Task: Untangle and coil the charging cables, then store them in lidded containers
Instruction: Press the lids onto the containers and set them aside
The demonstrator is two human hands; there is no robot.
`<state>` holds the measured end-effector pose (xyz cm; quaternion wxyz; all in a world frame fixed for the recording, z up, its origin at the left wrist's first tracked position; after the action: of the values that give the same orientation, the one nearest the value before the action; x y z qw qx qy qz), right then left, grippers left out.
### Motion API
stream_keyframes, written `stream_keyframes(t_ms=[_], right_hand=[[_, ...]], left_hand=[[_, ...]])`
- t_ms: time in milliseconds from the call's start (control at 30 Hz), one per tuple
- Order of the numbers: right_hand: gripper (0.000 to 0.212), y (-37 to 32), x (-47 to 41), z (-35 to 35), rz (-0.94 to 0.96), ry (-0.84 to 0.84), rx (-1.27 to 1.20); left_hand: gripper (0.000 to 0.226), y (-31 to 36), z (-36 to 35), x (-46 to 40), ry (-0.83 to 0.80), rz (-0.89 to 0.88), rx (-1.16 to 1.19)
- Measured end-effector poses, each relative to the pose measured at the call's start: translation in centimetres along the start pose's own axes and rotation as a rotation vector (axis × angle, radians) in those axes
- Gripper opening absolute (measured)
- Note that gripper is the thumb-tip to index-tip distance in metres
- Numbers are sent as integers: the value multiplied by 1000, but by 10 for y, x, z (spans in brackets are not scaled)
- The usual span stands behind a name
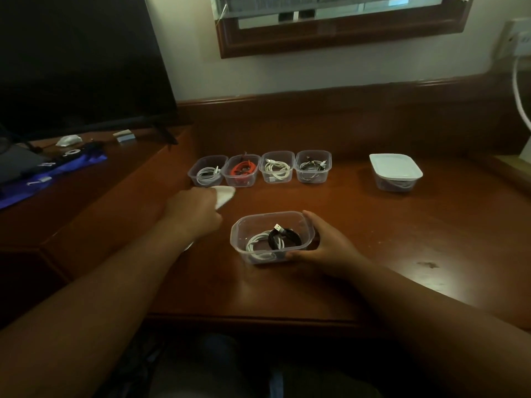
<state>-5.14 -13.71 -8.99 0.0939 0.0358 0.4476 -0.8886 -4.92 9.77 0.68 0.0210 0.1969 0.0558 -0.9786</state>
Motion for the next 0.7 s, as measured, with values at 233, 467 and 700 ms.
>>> stream_keyframes(t_ms=[233,467,700], right_hand=[[118,1,1,0,0,-9,-52],[104,1,1,2,38,-7,-70],[76,4,-3,-1,-67,-82,-206]], left_hand=[[17,95,0,43,82,-439,343],[32,95,-28,31,-55,-309,589],[114,95,-72,20,-283,-237,411]])
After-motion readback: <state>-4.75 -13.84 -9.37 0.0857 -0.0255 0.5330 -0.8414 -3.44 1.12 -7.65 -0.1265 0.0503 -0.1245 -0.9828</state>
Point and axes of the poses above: each hand's wrist, its own x-axis away from the middle knuckle, its own z-axis out of the back of the hand, y = z × x, the point moved 10 cm from there along -x, towards the middle knuckle, and after that the axes turned 12 degrees about y, right-handed, at the moved point
